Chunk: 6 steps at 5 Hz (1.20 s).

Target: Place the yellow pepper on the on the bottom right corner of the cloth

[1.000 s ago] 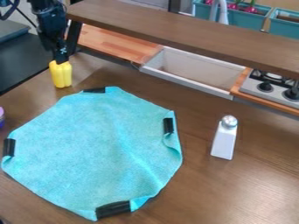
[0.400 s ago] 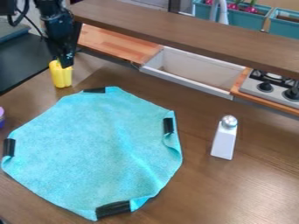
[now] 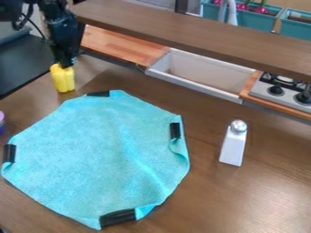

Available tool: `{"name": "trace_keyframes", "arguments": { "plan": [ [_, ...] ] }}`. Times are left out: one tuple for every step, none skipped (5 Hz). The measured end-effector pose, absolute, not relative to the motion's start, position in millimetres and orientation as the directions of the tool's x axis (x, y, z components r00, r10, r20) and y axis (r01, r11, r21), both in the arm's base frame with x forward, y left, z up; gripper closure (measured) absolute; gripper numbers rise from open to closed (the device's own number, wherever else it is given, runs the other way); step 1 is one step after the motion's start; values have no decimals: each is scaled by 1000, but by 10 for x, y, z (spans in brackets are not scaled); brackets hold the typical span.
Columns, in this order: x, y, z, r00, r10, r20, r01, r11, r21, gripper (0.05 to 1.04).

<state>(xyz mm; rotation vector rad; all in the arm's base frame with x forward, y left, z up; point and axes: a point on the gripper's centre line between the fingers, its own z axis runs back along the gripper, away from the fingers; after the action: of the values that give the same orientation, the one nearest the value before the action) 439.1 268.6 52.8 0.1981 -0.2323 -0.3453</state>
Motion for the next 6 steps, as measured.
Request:
{"name": "trace_keyframes", "arguments": {
  "plan": [
    [4412, 2713, 539, 912, -361, 193, 308, 917, 254, 901],
    [4441, 2686, 535, 907, -373, 195, 318, 911, 262, 986],
    [4432, 2668, 506, 904, -378, 199, 324, 910, 258, 993],
    [4384, 2602, 536, 897, -390, 207, 339, 909, 244, 993],
    [4308, 2545, 533, 891, -404, 206, 354, 904, 241, 993],
    [4223, 2459, 624, 873, -446, 198, 384, 878, 287, 993]
  ]
}}
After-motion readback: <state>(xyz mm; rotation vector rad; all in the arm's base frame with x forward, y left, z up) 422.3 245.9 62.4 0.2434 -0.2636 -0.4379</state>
